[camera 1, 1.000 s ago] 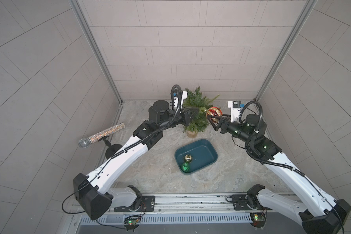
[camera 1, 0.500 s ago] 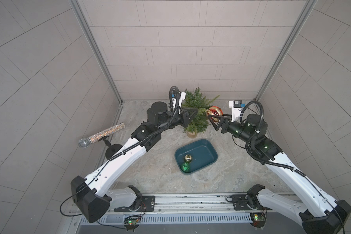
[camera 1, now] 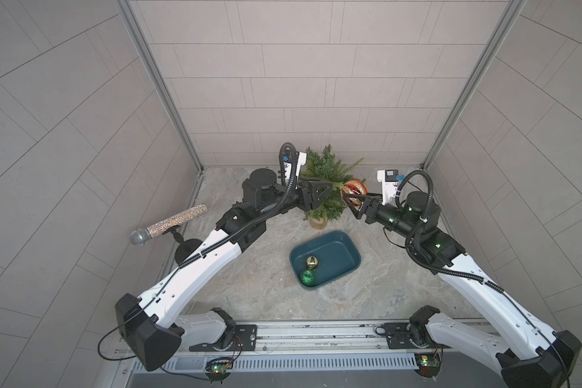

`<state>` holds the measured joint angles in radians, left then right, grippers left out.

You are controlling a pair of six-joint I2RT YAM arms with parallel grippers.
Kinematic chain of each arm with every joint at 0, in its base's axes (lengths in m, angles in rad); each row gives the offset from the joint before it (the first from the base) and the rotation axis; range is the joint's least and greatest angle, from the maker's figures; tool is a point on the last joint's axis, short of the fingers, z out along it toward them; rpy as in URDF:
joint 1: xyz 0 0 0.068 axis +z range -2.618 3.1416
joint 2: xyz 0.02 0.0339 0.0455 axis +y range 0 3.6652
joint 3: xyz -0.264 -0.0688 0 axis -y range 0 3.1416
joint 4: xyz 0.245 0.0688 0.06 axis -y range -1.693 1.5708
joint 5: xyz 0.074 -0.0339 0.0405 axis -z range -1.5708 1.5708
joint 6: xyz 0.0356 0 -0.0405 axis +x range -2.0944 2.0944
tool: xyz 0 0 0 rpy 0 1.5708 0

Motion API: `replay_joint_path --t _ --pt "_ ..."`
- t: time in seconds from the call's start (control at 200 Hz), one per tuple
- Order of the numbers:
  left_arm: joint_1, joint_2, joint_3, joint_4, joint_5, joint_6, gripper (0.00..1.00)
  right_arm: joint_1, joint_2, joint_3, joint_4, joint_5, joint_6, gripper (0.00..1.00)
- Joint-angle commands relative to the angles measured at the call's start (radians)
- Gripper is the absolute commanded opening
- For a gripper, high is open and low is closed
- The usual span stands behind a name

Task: Decorate the small christmas tree with ornaments
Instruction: Hang an ornament on the christmas tree.

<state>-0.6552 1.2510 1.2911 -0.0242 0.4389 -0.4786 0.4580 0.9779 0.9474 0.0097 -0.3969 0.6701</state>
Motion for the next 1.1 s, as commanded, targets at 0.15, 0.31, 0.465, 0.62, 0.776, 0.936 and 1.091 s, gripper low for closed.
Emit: replay_joint_path --t 0.15,0.31,0.465,0.62,0.776,0.936,1.091 --pt "-0.058 0.008 0.106 -0.120 -0.122 0.143 0.72 -0.002 -0.033 -0.016 0.069 -0.023 0.038 0.78" --pt "-0.083 0.031 0.146 -0.181 -0.176 0.201 0.74 -0.002 -0.037 -0.014 0.085 -0.034 0.048 0.78" --pt "-0.123 0.048 0.185 -0.238 -0.289 0.276 0.75 -0.002 -0.039 -0.018 0.090 -0.040 0.054 0.78" --pt "-0.141 0.067 0.206 -0.255 -0.344 0.311 0.75 -0.003 -0.038 -0.022 0.092 -0.043 0.056 0.78" --pt "-0.151 0.085 0.221 -0.246 -0.352 0.317 0.76 -0.002 -0.037 -0.031 0.100 -0.045 0.059 0.78" --pt "-0.154 0.105 0.236 -0.228 -0.384 0.319 0.77 -0.002 -0.037 -0.040 0.108 -0.054 0.066 0.78" --pt "-0.154 0.124 0.243 -0.223 -0.407 0.322 0.76 -0.003 -0.047 -0.055 0.117 -0.054 0.069 0.78"
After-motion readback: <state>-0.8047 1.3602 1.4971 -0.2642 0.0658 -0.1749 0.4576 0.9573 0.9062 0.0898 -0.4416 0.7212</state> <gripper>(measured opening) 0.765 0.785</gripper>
